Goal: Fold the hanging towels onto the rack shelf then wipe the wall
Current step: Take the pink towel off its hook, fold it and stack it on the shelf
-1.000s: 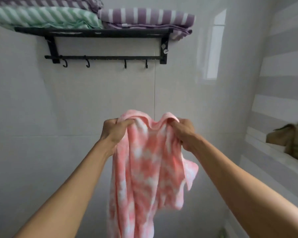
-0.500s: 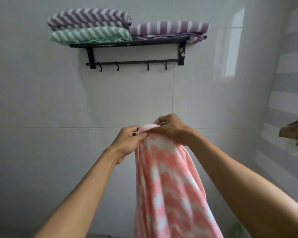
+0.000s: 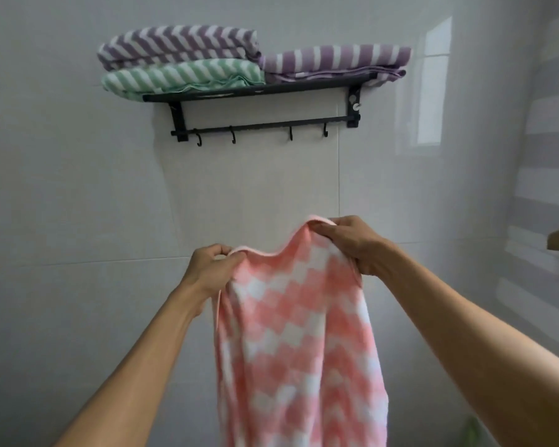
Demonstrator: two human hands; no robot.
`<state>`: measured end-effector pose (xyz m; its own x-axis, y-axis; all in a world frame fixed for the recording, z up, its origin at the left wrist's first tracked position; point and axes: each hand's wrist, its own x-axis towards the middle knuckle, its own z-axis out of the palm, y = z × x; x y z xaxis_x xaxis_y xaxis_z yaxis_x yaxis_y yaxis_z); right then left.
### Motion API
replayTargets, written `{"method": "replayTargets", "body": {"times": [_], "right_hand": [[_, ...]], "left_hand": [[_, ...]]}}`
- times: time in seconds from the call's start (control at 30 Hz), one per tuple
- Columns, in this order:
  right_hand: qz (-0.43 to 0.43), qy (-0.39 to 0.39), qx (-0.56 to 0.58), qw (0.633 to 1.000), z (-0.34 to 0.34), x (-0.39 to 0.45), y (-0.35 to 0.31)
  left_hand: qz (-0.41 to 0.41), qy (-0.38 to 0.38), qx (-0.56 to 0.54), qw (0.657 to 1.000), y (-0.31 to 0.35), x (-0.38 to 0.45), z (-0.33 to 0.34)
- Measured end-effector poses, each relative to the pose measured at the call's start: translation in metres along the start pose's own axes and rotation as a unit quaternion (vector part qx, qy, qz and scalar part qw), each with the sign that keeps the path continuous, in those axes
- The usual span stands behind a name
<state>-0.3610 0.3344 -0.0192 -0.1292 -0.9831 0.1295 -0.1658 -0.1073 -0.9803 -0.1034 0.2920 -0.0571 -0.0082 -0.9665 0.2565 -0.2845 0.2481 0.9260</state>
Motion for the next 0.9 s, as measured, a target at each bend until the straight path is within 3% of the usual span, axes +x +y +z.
{"method": "replayTargets", "body": {"times": [0.13,0.27,0.43,0.5,0.6,0.7,0.8,0.9], "right_hand": [[-0.036,-0.037,-0.086,0.995,0.047,0.006,-0.041],[-0.053,-0.095,-0.232,0.967,0.069,0.015,-0.049],[-0.002,-0.125,-0.282,0.951,0.043,0.026,-0.021],[0.008,-0.109,-0.251,0.962,0.028,0.027,-0.008],[-0.008,-0.065,-0.091,0.994,0.014,0.028,0.002],[-0.029,-0.057,0.025,0.998,0.011,0.032,0.002],[-0.052,-0.053,0.037,0.997,0.007,0.037,-0.006],[-0.085,-0.035,-0.038,0.995,0.001,0.04,-0.013]], "left_hand": [[0.032,-0.171,-0.012,0.985,0.002,-0.005,0.007],[0.071,-0.17,-0.045,0.982,0.008,0.005,0.009],[0.012,-0.13,-0.134,0.982,-0.006,0.029,-0.01],[-0.001,-0.111,-0.166,0.98,-0.008,0.034,-0.011],[-0.018,-0.098,-0.166,0.981,-0.012,0.036,-0.001],[-0.011,-0.119,-0.164,0.979,-0.01,0.034,0.015],[0.021,-0.147,-0.166,0.975,-0.003,0.027,0.037],[0.045,-0.142,-0.197,0.969,0.01,0.024,0.055]]}}
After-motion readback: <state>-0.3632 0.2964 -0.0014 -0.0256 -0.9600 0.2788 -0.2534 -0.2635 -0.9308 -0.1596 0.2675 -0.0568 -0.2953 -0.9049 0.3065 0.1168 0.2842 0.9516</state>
